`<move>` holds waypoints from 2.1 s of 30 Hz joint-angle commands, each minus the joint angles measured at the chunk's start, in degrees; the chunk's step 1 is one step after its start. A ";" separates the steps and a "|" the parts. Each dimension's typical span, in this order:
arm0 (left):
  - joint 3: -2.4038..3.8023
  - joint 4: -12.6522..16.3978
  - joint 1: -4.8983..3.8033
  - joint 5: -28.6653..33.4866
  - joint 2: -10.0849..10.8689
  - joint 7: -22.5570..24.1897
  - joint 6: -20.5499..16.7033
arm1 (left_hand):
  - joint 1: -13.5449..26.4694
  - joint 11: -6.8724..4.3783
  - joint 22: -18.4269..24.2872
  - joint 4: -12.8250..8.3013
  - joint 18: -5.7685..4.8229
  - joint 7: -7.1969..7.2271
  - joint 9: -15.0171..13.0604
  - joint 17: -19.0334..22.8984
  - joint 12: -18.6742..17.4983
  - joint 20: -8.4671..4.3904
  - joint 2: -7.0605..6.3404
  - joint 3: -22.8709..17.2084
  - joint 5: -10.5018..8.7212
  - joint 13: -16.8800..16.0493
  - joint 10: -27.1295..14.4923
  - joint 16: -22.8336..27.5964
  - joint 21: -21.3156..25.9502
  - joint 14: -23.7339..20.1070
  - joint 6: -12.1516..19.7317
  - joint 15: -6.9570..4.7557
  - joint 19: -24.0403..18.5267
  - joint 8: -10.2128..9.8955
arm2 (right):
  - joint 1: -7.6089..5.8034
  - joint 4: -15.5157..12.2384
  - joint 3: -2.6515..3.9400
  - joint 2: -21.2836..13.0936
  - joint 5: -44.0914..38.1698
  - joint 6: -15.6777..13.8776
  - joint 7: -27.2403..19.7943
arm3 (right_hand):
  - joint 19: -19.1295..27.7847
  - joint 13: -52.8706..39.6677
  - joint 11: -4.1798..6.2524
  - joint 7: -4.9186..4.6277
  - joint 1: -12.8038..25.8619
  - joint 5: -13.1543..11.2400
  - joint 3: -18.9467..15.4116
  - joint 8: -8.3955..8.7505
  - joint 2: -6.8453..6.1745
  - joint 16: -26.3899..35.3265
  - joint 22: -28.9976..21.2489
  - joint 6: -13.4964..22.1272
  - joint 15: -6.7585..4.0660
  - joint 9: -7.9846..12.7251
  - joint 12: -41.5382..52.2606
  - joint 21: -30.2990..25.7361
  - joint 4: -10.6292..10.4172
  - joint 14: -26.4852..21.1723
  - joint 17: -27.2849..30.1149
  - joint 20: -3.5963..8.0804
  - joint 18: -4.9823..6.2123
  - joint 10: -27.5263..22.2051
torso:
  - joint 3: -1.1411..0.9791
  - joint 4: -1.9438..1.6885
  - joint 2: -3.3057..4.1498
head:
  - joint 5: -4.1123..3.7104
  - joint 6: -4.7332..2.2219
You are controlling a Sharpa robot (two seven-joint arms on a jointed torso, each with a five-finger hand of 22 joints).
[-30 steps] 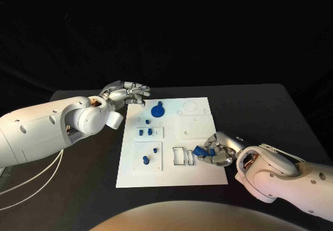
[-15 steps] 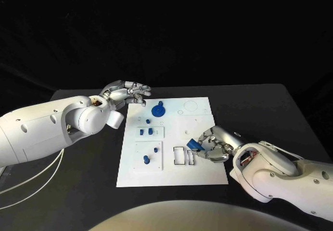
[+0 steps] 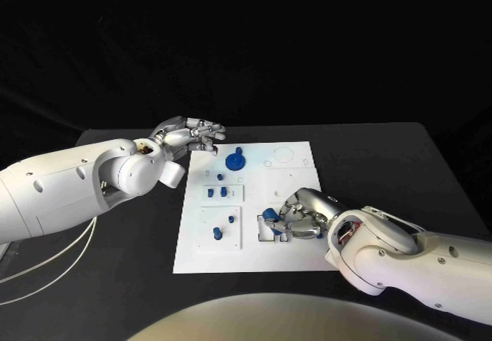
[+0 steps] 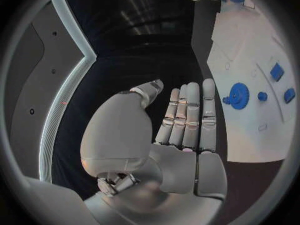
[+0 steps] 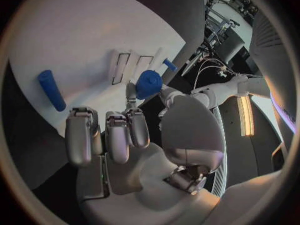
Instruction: Assemble the parts on the task board
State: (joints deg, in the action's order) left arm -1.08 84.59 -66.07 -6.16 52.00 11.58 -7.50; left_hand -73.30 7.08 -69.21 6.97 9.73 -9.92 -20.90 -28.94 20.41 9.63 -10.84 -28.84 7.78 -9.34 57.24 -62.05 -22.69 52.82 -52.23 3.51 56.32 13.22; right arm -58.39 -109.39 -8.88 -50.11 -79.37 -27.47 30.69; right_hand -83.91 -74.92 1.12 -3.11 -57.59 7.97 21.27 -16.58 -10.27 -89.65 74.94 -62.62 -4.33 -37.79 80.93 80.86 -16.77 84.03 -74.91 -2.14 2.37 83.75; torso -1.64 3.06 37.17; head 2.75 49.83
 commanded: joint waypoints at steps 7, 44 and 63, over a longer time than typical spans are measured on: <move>0.04 0.22 -0.04 0.26 -0.02 0.04 1.44 | 0.32 0.10 0.07 0.14 0.50 0.00 -0.06 -0.08 -0.28 0.16 0.38 0.34 0.38 0.01 -0.34 0.23 0.39 -0.30 0.34 0.26 0.37 0.40 | 0.55 0.90 -0.01 1.17 0.25 4.09 2.08 | -3.44 -8.36 0.28 0.55 0.59 -0.01 -0.14 0.04 0.37 -0.35 12.85 -0.97 -0.32 -0.05 0.58 0.32 0.15 5.97 -15.09 0.39 -0.68 1.90 | -0.03 0.10 -0.04 | 0.33 0.17; 0.03 0.25 -0.04 -0.23 0.29 -0.88 1.82 | 0.54 0.19 0.20 0.53 0.46 -0.04 -0.07 -0.05 -0.41 0.22 0.59 0.76 0.34 0.03 -0.69 0.50 0.84 -0.74 0.57 0.38 0.28 0.44 | 0.69 1.12 -0.01 0.97 -1.21 2.67 -1.50 | -3.48 -9.02 0.29 0.56 5.42 4.62 -28.78 0.34 3.60 -0.35 12.93 -1.33 -0.33 -2.30 0.48 0.76 -0.21 5.97 -15.09 0.40 -0.75 2.17 | 0.01 0.04 -0.01 | 0.14 0.03; 0.02 0.29 -0.04 -0.54 0.38 -1.33 2.34 | 0.33 0.29 0.48 0.63 0.41 -0.08 -0.10 0.15 -0.44 0.32 0.72 1.06 0.24 -0.01 -0.96 1.16 1.54 -1.55 0.73 0.53 -0.07 0.53 | 0.66 -0.48 -0.03 -0.06 1.62 4.64 -5.30 | -3.70 -10.20 0.59 0.89 3.08 8.09 -28.27 0.23 7.51 -0.35 13.10 -1.96 -0.61 -2.79 1.98 1.48 0.00 5.97 -15.09 0.66 -0.89 2.99 | 0.02 -0.03 0.03 | 0.23 0.11</move>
State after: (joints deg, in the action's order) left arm -1.10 84.72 -66.08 -6.44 52.43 10.15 -6.21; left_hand -73.00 7.27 -68.78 7.60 9.74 -9.92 -20.94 -28.88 20.14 9.63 -10.54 -28.21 7.78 -9.34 56.62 -61.23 -21.47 51.69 -51.80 4.01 56.31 13.42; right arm -57.78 -109.84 -8.90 -50.29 -78.24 -24.12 26.87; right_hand -84.11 -74.94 1.33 -2.31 -54.59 15.87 -7.18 -16.41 -3.13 -89.65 74.91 -64.25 -4.52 -40.53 82.87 82.20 -16.89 83.82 -74.91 -1.95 2.52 83.94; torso -1.63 3.06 37.16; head 3.05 49.89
